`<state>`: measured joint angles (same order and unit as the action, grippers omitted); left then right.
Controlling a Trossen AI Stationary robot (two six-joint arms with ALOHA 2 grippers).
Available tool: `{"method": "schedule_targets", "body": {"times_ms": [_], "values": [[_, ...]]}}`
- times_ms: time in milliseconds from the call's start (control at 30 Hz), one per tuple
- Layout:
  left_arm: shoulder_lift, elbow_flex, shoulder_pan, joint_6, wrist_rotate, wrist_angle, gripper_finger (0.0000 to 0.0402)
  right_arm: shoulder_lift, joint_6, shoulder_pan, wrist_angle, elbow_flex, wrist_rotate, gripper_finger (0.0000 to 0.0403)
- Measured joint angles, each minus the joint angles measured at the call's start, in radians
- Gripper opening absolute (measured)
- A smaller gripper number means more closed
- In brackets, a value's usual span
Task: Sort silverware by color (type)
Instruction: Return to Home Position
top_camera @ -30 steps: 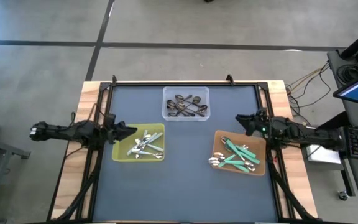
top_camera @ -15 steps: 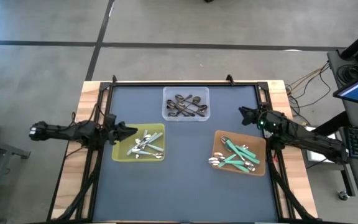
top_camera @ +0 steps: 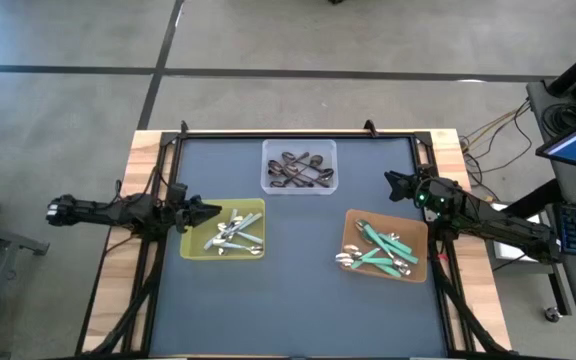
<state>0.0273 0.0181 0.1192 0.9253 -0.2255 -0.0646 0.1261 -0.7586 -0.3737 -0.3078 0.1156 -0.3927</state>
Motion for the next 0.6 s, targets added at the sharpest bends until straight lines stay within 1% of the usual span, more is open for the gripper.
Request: {"method": "schedule_targets", "body": {"times_ms": [600], "values": [[0.0,0.001,0.0,0.0,0.0,-0.002,0.0132,0.0,0.0,0.0,0.006,0.004,0.0,0.0137]]}}
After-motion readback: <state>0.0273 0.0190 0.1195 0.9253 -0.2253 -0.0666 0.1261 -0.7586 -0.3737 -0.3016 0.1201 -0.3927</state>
